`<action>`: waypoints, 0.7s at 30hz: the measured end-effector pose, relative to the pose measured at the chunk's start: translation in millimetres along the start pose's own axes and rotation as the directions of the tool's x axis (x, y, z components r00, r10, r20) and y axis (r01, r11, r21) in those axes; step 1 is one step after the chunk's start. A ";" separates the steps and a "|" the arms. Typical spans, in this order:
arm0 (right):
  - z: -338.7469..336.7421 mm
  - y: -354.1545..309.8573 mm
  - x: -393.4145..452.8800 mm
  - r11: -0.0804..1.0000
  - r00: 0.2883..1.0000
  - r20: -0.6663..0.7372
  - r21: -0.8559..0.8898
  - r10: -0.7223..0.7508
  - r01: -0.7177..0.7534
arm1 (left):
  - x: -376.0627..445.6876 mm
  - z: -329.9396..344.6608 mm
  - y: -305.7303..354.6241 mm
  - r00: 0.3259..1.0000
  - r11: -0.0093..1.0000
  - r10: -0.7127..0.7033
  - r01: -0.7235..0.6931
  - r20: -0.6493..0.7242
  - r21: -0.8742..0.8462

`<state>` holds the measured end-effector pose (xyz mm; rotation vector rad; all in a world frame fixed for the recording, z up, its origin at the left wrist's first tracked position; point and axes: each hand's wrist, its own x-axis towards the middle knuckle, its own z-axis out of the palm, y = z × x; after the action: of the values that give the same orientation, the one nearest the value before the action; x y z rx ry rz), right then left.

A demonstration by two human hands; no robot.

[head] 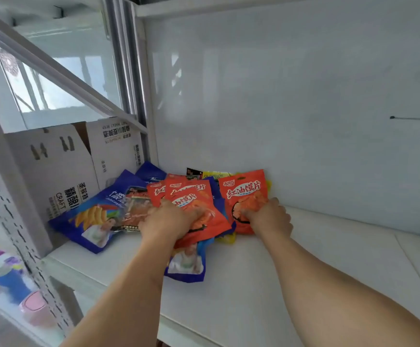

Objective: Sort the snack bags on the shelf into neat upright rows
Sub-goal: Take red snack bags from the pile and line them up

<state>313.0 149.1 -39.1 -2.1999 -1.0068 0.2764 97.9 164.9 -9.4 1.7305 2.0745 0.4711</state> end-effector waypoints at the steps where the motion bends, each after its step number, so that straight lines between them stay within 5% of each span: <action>1: 1.3 -1.0 -1.7 0.999 1.000 -0.007 0.049 0.008 -0.008 | -0.6 -1.2 -1.2 0.999 0.999 0.032 -0.033 -0.031 -0.006; 6: 1.2 6.0 -13.4 0.970 1.000 0.016 0.243 0.020 -0.023 | -10.7 -5.5 -4.6 0.932 0.958 0.276 -0.286 -0.235 -0.009; 11: -9.6 15.2 -28.1 0.936 0.999 0.025 0.348 0.041 -0.047 | -14.3 -13.8 -3.0 0.873 0.895 0.394 -0.436 -0.287 -0.095; 21: -37.0 29.6 -47.9 0.892 1.000 -0.009 0.451 -0.008 0.011 | -27.0 -20.9 1.4 0.911 0.833 0.373 -0.412 -0.175 -0.370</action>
<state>314.4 81.8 -35.9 -1.7695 -0.8468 0.4503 92.8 138.5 11.7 1.8971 1.5203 1.0432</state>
